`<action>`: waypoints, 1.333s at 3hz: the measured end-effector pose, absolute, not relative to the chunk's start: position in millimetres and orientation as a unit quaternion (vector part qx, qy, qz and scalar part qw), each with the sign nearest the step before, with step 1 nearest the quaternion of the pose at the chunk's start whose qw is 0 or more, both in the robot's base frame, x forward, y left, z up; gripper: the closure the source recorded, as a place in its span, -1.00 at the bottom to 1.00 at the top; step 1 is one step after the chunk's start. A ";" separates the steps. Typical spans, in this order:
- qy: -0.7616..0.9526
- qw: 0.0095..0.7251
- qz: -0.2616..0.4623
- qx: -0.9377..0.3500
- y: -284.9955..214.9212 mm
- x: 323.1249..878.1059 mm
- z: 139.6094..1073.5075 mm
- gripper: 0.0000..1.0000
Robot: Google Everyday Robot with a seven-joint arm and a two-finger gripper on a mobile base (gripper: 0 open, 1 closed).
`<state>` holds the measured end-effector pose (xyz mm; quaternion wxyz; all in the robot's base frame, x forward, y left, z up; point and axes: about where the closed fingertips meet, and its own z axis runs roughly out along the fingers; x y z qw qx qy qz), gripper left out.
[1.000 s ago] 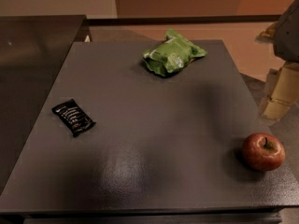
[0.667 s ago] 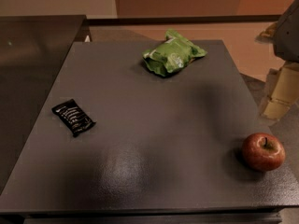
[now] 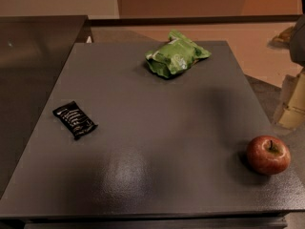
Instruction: Move apple near green rice chip bag
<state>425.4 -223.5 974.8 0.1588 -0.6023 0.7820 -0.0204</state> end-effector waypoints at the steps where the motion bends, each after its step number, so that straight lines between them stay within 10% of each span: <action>1: 0.783 0.160 0.005 -0.600 -234.9 408.0 957.9 -1.00; 4: 0.776 0.167 0.087 -0.602 -255.4 388.8 888.0 -1.00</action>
Offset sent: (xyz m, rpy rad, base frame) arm -0.0456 -0.0393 -0.0802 0.1722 0.1284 0.0286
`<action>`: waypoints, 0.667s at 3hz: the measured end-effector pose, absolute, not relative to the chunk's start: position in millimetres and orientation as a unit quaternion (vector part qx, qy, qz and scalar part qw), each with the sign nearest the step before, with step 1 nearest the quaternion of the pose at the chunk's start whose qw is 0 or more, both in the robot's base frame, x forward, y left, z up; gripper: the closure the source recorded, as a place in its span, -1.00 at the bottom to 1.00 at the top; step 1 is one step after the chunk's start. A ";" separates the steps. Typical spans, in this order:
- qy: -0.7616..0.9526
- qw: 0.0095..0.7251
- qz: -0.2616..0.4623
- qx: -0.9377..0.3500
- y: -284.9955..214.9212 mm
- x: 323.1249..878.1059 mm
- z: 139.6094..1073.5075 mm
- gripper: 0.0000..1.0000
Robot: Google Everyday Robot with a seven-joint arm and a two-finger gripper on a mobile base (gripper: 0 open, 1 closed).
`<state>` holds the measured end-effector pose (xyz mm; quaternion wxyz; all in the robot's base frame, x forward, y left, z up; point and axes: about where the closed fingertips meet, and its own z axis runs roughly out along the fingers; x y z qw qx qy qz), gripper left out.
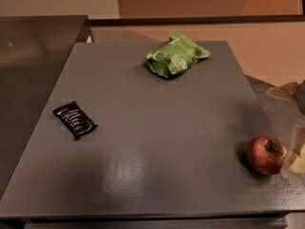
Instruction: Move apple near green rice chip bag
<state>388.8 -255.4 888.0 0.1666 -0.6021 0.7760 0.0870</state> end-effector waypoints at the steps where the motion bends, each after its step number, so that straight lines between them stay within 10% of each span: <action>1: 0.770 0.154 0.101 -0.611 -249.0 378.7 872.0 -1.00; 2: 0.765 0.141 0.111 -0.619 -242.1 367.0 861.2 -0.67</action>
Offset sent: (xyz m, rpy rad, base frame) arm -0.0367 0.0200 -0.0410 0.0049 0.1069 0.0794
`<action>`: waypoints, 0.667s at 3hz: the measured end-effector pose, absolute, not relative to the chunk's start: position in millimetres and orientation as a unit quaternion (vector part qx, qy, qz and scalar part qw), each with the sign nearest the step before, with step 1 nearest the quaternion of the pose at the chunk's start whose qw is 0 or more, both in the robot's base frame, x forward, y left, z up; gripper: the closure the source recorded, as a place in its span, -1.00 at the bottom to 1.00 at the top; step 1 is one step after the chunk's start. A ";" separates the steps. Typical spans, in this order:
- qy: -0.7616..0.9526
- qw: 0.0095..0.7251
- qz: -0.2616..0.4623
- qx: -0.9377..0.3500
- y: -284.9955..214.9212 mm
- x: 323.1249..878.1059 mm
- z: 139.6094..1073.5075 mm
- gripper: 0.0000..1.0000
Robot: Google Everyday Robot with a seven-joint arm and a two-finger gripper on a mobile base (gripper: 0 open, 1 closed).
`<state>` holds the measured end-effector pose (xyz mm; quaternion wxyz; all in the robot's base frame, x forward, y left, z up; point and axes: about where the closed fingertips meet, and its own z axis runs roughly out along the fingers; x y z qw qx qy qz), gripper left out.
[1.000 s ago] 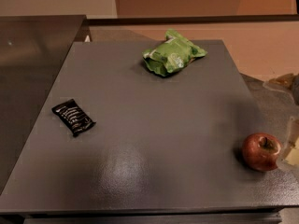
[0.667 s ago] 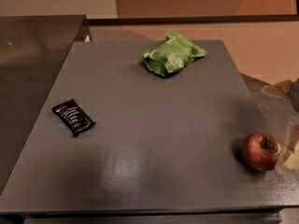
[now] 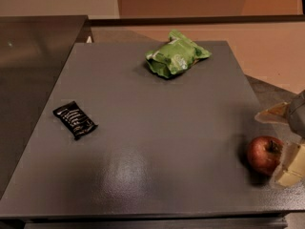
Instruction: Move apple near green rice chip bag
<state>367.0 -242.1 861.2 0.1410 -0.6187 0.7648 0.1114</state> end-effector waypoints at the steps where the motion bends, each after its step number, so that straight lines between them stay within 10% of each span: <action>1: 0.762 0.135 0.117 -0.623 -236.8 359.8 857.9 -0.26; 2: 0.761 0.136 0.114 -0.624 -235.1 357.3 861.5 0.20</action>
Offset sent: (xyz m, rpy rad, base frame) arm -0.0131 0.0076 0.0043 -0.0037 0.0081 0.0138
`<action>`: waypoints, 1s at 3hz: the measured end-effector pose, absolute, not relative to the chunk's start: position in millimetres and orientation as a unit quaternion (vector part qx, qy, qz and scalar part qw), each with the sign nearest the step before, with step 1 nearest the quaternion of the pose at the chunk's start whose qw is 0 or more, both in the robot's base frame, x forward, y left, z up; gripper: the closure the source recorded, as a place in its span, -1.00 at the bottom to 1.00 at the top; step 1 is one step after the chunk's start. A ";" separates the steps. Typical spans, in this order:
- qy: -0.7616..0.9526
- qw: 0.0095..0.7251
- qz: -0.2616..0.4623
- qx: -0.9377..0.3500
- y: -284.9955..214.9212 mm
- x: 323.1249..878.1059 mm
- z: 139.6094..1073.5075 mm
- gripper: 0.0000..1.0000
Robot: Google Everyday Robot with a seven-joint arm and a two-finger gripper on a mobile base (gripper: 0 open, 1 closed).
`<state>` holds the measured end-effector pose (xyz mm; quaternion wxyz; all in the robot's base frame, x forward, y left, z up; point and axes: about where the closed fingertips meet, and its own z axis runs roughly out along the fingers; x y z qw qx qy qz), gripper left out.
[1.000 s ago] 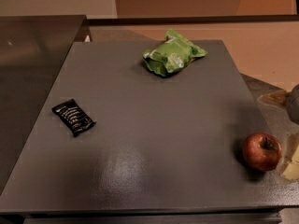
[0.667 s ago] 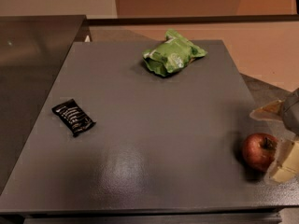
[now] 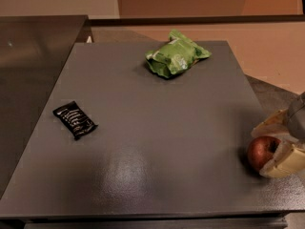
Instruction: Move apple near green rice chip bag
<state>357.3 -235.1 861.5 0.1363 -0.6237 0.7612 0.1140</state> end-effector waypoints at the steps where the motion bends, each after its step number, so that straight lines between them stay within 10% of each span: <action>1: 0.763 0.148 0.103 -0.621 -227.8 368.1 874.3 0.67; 3: 0.765 0.192 0.071 -0.611 -189.3 440.6 915.2 1.00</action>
Offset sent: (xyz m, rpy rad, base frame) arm 0.0796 0.0502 0.0675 0.0104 -0.1501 -0.0438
